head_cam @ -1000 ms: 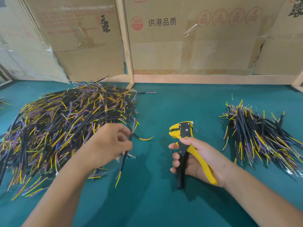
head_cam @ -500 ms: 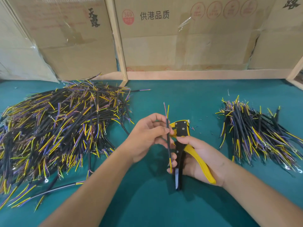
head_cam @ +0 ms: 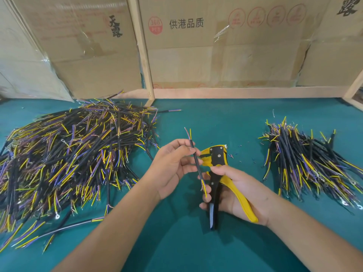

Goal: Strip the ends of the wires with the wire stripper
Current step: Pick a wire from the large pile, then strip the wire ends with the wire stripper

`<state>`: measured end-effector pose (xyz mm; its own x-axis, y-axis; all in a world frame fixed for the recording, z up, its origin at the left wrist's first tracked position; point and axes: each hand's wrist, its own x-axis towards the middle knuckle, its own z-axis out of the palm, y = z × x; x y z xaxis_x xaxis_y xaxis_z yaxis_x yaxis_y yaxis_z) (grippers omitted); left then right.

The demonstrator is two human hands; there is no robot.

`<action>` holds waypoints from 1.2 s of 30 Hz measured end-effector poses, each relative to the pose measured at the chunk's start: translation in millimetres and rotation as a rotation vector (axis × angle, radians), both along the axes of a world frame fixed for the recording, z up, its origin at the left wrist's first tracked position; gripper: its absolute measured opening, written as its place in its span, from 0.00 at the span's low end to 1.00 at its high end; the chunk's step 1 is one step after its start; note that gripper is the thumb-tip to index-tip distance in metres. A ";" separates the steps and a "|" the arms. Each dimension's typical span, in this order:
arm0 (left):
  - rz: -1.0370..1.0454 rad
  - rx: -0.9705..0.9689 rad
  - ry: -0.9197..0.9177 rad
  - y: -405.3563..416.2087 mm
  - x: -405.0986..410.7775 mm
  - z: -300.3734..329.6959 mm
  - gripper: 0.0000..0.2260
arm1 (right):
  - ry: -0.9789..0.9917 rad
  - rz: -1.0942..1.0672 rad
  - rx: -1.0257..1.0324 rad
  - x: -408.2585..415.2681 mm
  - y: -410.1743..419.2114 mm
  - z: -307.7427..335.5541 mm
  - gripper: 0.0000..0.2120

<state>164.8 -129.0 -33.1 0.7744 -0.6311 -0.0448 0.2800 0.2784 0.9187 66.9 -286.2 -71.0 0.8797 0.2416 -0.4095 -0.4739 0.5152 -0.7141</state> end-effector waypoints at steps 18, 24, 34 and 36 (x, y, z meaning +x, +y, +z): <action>0.136 0.029 -0.079 2.0 3.8 -0.9 0.08 | 0.011 -0.080 -0.019 -12.2 8.6 27.1 0.15; 0.018 0.108 -0.169 1.6 -1.2 -1.6 0.07 | 0.029 -0.105 -0.021 -11.9 9.2 27.7 0.17; -0.266 0.304 -0.330 9.5 -4.6 2.1 0.08 | -0.058 -0.166 -0.094 -15.5 12.0 33.6 0.15; -0.282 0.300 -0.330 9.5 -5.7 2.1 0.07 | -0.053 -0.220 -0.095 -14.5 10.8 33.1 0.17</action>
